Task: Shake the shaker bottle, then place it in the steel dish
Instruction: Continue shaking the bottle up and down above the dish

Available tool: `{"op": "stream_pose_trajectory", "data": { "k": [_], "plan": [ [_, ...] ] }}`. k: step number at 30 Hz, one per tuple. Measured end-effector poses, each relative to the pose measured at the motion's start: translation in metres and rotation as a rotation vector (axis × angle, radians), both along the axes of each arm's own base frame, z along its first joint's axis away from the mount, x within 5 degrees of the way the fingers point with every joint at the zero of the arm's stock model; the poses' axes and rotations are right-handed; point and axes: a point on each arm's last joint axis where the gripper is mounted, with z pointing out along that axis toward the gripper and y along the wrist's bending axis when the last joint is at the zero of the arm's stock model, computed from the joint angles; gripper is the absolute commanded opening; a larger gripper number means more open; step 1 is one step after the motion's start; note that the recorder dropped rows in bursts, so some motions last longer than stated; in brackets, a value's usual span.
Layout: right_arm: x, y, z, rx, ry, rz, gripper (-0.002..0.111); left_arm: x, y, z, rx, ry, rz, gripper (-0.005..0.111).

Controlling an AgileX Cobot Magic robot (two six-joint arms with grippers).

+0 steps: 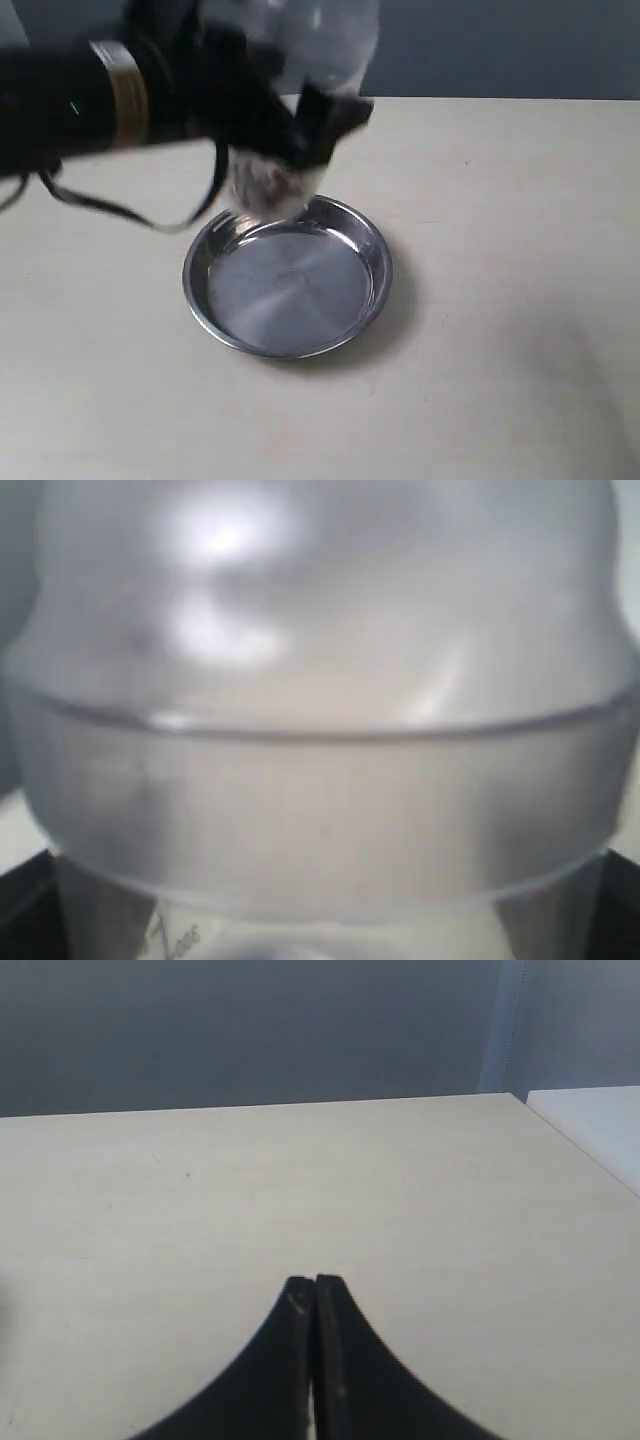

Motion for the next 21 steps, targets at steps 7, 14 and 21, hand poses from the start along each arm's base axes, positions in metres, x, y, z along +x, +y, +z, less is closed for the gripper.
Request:
{"op": "stream_pose_trajectory", "data": {
  "k": [7,14,21],
  "plan": [
    [0.000,0.000,0.000,0.000,0.000,0.000,-0.001,0.003,-0.005,-0.061,0.075,0.181,0.004,0.000],
    [0.000,0.000,0.000,0.000,0.000,0.000,-0.001,-0.007,-0.010,-0.025,-0.080,0.094,-0.089,0.000],
    [0.000,0.000,0.000,0.000,0.000,0.000,-0.001,-0.005,-0.012,-0.030,-0.074,0.090,-0.097,0.000]
  ]
}}
